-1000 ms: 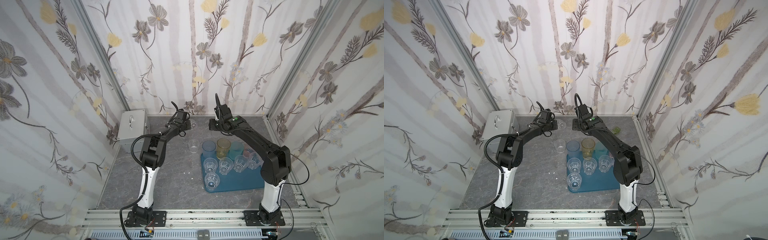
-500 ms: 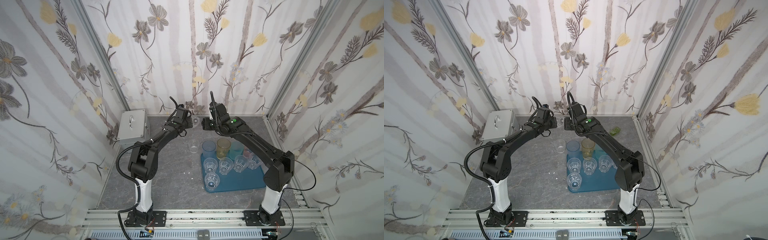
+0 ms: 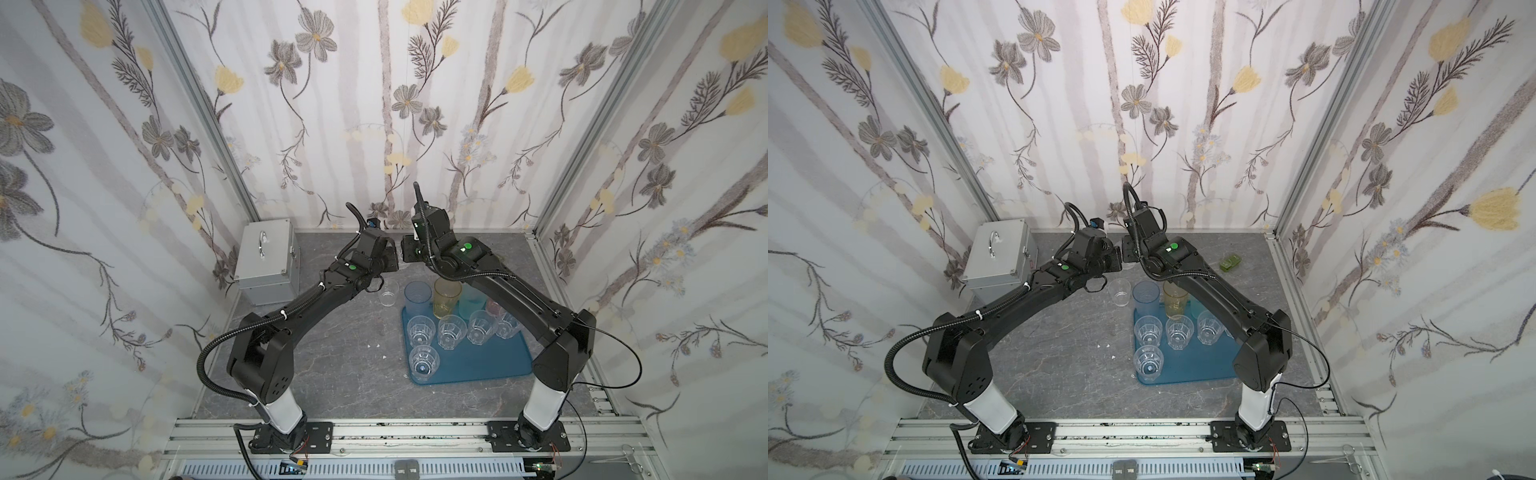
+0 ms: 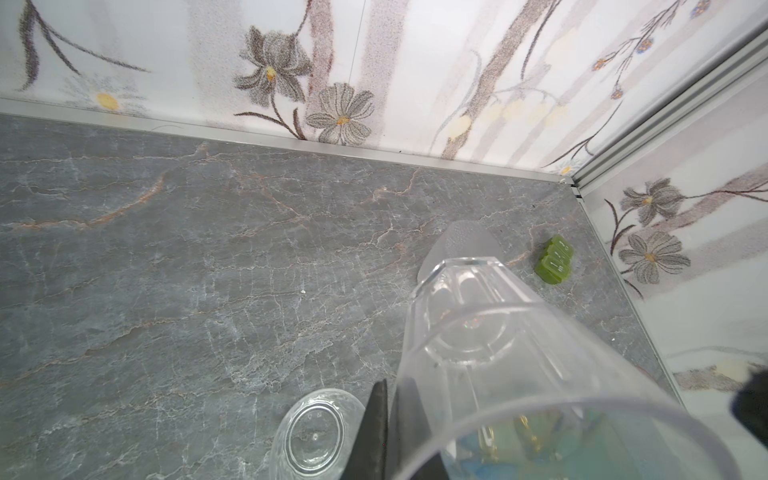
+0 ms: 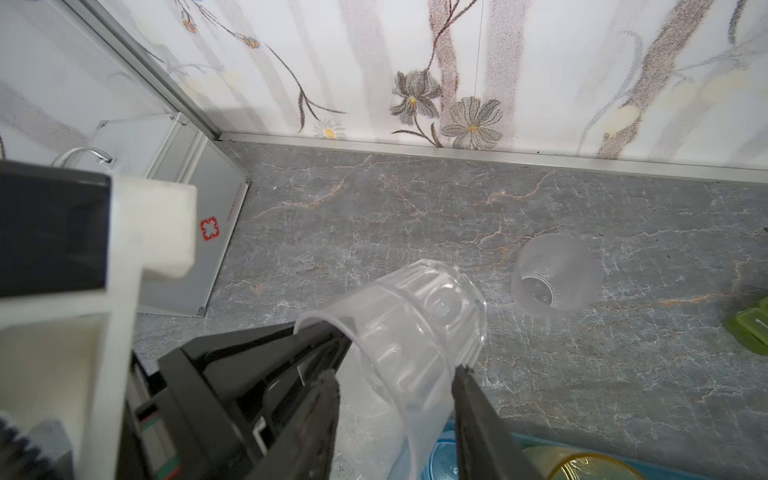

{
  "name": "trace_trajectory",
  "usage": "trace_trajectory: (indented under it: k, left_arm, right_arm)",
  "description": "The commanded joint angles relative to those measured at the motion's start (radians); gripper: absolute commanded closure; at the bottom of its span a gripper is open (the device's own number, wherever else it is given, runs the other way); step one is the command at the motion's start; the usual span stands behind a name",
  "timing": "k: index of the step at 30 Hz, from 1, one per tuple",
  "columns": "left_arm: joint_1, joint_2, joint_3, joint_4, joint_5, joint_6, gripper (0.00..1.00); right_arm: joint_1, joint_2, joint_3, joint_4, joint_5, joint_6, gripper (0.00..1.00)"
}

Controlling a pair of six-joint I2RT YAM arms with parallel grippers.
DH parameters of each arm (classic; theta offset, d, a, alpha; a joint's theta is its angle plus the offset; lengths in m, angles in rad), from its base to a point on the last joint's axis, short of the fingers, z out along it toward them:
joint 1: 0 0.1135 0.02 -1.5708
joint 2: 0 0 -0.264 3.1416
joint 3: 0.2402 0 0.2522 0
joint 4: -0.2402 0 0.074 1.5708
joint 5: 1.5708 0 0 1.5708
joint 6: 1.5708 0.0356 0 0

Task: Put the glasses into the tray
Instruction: 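Bring the clear cup to the right gripper while it closes in to take it, then carry the clear cup over the tray with the right gripper while the left withdraws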

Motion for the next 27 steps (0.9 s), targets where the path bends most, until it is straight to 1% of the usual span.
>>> trace_trajectory:
  k: [1, 8, 10, 11, 14, 16, 18, 21, 26, 27]
  left_arm:
    - [-0.022, -0.035, -0.015, 0.028, -0.019, -0.028, 1.0]
    - [-0.052, -0.092, -0.049, 0.027, -0.032, -0.037, 1.0]
    - [-0.054, -0.105, -0.056, 0.027, -0.03, -0.044, 1.0]
    - [-0.056, -0.111, -0.058, 0.027, -0.026, -0.048, 0.98]
    - [-0.065, -0.129, -0.06, 0.027, -0.021, -0.055, 0.88]
    - [-0.07, -0.145, -0.057, 0.027, -0.006, -0.058, 0.83]
    - [-0.074, -0.162, -0.052, 0.027, 0.021, -0.064, 0.75]
    - [-0.081, -0.198, -0.049, 0.027, 0.042, -0.068, 0.65]
    - [-0.085, -0.282, -0.069, 0.027, 0.04, -0.063, 0.51]
    - [-0.086, -0.303, -0.097, 0.027, 0.032, -0.059, 0.48]
  right_arm:
    - [0.006, 0.003, -0.009, -0.001, 0.074, -0.025, 0.61]
    - [0.038, 0.0, -0.027, -0.031, 0.211, -0.075, 0.78]
    - [0.044, -0.011, -0.04, -0.032, 0.236, -0.083, 0.82]
    - [0.044, -0.016, -0.046, -0.033, 0.241, -0.086, 0.84]
    - [0.046, -0.034, -0.059, -0.035, 0.246, -0.09, 0.9]
    - [0.047, -0.044, -0.065, -0.036, 0.245, -0.095, 0.92]
    - [0.048, -0.056, -0.068, -0.042, 0.243, -0.1, 0.94]
    - [0.047, -0.08, -0.076, -0.049, 0.234, -0.107, 0.95]
    - [0.046, -0.148, -0.11, -0.06, 0.235, -0.115, 0.95]
    - [0.044, -0.164, -0.117, -0.068, 0.228, -0.117, 0.95]
